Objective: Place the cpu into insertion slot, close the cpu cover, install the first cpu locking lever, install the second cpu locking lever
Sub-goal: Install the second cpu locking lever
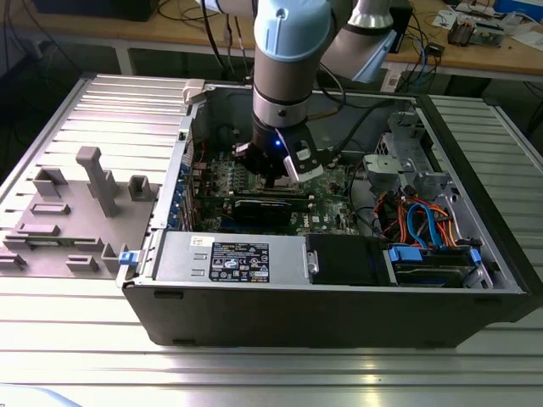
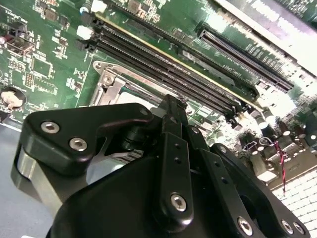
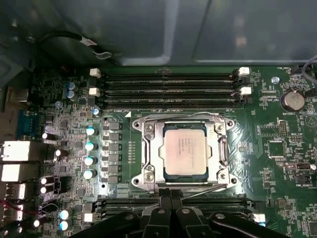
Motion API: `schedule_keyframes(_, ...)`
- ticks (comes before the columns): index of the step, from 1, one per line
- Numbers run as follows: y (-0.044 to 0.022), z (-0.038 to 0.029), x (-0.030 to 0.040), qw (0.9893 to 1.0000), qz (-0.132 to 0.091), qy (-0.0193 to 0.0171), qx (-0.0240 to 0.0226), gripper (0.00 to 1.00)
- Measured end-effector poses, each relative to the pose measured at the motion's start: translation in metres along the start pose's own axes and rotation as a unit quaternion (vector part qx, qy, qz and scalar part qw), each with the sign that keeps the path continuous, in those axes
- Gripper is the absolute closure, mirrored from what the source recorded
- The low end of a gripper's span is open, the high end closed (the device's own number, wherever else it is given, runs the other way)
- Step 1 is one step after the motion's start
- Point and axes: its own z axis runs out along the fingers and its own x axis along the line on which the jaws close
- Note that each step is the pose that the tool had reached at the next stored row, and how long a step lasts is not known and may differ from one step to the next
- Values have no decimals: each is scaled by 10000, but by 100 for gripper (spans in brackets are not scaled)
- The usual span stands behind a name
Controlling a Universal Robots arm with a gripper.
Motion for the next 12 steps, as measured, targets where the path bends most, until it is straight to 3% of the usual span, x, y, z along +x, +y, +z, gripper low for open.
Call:
schedule_keyframes(4, -40, 0, 21, 10000, -51, 9, 1, 89)
schedule_keyframes(12, -50, 38, 96, 9998, -180, 41, -23, 89)
